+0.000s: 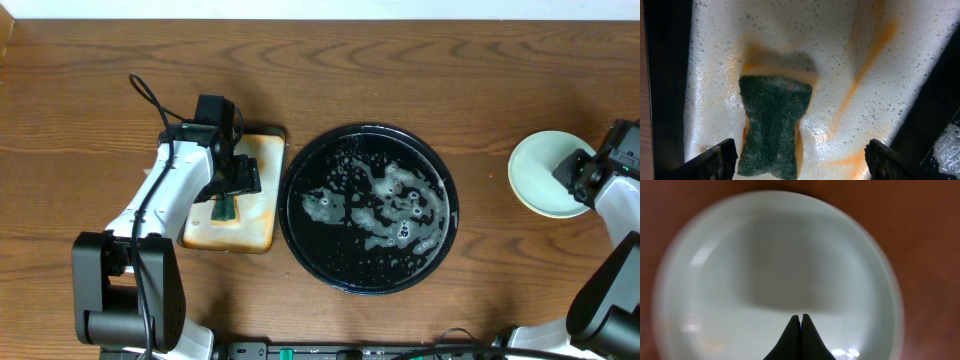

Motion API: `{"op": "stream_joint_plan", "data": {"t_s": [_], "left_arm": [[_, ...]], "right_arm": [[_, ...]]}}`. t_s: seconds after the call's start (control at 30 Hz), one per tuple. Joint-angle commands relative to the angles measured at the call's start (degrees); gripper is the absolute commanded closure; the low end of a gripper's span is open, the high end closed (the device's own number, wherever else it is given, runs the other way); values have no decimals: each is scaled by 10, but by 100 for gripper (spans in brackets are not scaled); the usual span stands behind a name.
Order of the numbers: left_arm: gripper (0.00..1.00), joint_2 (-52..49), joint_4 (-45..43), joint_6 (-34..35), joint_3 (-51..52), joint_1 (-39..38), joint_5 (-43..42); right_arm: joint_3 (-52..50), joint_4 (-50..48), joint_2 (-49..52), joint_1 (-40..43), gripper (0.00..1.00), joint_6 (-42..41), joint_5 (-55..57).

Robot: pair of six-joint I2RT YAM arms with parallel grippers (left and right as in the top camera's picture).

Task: Clean dirty plates on tray and stack at the side
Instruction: 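Carry the plate right and lower it onto the plate stack, then release the plate and withdraw the right gripper toward the front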

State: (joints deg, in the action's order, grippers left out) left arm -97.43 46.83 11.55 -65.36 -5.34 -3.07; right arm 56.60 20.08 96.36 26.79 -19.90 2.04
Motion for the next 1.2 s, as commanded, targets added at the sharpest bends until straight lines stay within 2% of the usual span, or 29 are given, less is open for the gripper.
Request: {"op": "stream_joint_plan", "data": {"t_s": [0.0, 0.17, 0.43, 0.67, 0.73, 0.83, 0.87, 0.9, 1.17], "left_arm": [[17, 0, 2, -6, 4, 2, 0], [17, 0, 2, -6, 4, 2, 0], [17, 0, 2, -6, 4, 2, 0], [16, 0, 6, -32, 4, 2, 46], [17, 0, 6, -32, 4, 2, 46], [16, 0, 6, -32, 4, 2, 46], [16, 0, 6, -32, 4, 2, 46], [16, 0, 6, -32, 4, 2, 46], [16, 0, 6, -32, 4, 2, 46]], "right_arm": [[19, -6, -59, -6, 99, 9, -143], [20, 17, -189, -39, 98, 9, -296], [19, 139, -342, -168, 95, 43, -290], [19, 214, -352, -258, 85, 50, -289], [19, 229, -345, -285, 73, 65, -289], [19, 236, -333, -316, 45, 73, -289], [19, 236, -329, -325, 26, 73, -289], [19, 236, -326, -333, 1, 70, -289], [19, 237, -308, -363, 1, 52, -294]]}}
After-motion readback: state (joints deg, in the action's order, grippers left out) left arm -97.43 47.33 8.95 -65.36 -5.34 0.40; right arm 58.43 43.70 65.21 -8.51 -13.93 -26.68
